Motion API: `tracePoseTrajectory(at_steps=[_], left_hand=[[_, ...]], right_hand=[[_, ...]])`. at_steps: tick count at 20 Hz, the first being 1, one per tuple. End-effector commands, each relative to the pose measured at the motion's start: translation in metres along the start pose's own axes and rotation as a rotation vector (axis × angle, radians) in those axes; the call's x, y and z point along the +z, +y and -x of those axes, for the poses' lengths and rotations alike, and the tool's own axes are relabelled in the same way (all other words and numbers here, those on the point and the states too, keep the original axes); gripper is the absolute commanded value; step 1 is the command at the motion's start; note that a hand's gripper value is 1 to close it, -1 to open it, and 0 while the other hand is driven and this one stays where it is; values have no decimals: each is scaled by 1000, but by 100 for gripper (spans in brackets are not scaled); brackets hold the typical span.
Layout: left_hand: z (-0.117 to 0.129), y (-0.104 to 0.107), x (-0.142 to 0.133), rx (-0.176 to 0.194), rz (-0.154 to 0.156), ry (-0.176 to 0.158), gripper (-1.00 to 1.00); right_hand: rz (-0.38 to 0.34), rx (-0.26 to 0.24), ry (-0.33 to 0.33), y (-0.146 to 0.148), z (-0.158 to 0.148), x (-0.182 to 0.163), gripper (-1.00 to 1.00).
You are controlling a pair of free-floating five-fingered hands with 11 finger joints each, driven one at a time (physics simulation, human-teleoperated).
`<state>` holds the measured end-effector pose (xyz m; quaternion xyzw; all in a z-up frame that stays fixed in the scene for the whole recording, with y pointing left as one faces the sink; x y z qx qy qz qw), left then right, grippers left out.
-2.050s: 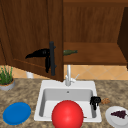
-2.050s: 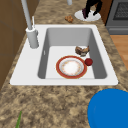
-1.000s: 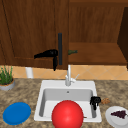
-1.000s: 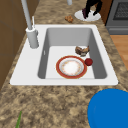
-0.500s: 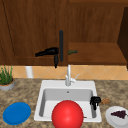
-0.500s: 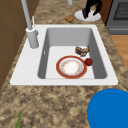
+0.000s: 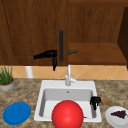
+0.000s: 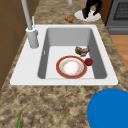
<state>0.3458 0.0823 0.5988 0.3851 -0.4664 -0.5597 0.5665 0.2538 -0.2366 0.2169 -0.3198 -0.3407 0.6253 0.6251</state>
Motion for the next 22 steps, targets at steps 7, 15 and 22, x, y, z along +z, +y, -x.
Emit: tracePoseTrajectory(at_steps=[7, 15, 22], left_hand=[[34, -53, 47, 12, -1, -103, -100], [44, -106, 40, -23, 6, -159, -100], [48, -146, 30, -36, 6, -225, -100]], right_hand=[[0, 0, 0, 0, 0, 0, 0], [0, 0, 0, 0, 0, 0, 0], [0, 0, 0, 0, 0, 0, 0]])
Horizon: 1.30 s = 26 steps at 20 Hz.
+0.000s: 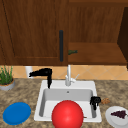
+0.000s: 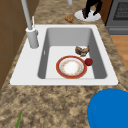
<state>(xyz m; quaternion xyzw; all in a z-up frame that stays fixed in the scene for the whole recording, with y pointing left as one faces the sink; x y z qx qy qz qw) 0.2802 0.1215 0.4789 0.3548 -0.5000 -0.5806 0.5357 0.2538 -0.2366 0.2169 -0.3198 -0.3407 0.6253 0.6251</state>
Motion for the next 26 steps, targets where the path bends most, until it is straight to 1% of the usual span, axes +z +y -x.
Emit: tracePoseTrajectory(at_steps=[1, 7, 10, 11, 12, 14, 17, 20, 26], left_hand=[[3, -22, -6, -31, 15, -120, -100], [7, -54, -14, -34, 15, -189, -100], [8, -63, -16, -49, 9, -223, -100], [11, -65, -17, -51, 8, -225, -100], [14, -69, -18, -45, 11, -234, -100], [17, -75, -21, -36, 7, -257, -100], [18, -82, -26, -40, 8, -295, -100], [20, -90, -30, -42, 7, -323, -100], [23, -106, -39, -45, 8, -390, -100]], right_hand=[[0, 0, 0, 0, 0, 0, 0], [0, 0, 0, 0, 0, 0, 0], [0, 0, 0, 0, 0, 0, 0], [0, 0, 0, 0, 0, 0, 0], [0, 0, 0, 0, 0, 0, 0], [0, 0, 0, 0, 0, 0, 0], [0, 0, 0, 0, 0, 0, 0], [0, 0, 0, 0, 0, 0, 0], [0, 0, 0, 0, 0, 0, 0]])
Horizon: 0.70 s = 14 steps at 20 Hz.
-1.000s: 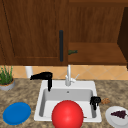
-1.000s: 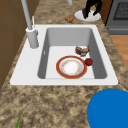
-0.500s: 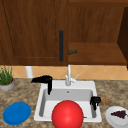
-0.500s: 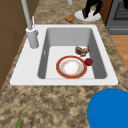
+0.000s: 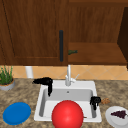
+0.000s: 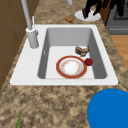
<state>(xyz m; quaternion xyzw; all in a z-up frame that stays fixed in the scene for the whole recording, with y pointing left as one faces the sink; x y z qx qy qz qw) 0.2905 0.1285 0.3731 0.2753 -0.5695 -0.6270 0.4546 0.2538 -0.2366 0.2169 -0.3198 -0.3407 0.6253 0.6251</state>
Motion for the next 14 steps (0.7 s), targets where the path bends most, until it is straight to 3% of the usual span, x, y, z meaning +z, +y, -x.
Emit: tracePoseTrajectory(at_steps=[1, 14], left_hand=[[4, -10, -5, -27, 17, -120, -100], [19, -44, -21, -32, 14, -265, -100]], right_hand=[[0, 0, 0, 0, 0, 0, 0], [0, 0, 0, 0, 0, 0, 0]])
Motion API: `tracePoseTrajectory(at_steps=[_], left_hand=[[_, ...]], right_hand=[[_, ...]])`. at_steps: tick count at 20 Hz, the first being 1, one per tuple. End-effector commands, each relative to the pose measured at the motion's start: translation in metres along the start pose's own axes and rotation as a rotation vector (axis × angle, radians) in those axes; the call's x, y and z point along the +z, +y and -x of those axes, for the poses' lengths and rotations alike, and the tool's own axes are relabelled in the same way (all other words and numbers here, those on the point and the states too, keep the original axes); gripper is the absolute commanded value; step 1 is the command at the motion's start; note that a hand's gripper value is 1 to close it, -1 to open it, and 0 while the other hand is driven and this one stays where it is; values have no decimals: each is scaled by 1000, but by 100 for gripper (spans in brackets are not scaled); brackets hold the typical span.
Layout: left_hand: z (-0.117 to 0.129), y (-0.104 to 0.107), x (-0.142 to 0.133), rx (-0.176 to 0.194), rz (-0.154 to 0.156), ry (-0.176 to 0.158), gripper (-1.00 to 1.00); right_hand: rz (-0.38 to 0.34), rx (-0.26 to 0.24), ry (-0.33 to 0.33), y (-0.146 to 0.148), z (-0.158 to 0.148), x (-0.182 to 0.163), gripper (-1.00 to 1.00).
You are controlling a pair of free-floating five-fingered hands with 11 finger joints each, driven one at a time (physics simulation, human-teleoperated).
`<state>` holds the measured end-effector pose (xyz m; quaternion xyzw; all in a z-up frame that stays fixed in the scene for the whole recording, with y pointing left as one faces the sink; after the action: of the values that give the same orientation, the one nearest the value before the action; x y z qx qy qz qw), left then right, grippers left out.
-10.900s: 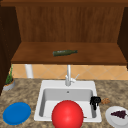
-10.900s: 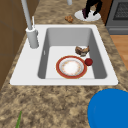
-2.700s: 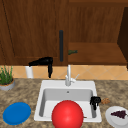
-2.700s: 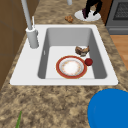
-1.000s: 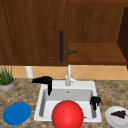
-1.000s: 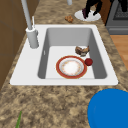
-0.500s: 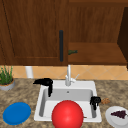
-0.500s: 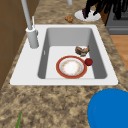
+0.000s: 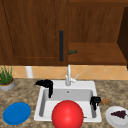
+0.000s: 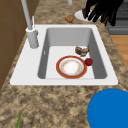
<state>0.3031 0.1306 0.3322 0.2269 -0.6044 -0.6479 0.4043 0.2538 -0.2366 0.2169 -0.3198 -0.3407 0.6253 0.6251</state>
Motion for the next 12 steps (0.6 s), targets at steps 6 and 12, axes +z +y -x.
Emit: tracePoseTrajectory(at_steps=[6, 12], left_hand=[[16, -23, -8, -23, 20, -159, -100], [23, -35, -15, -42, 36, -205, -100]], right_hand=[[0, 0, 0, 0, 0, 0, 0], [0, 0, 0, 0, 0, 0, 0]])
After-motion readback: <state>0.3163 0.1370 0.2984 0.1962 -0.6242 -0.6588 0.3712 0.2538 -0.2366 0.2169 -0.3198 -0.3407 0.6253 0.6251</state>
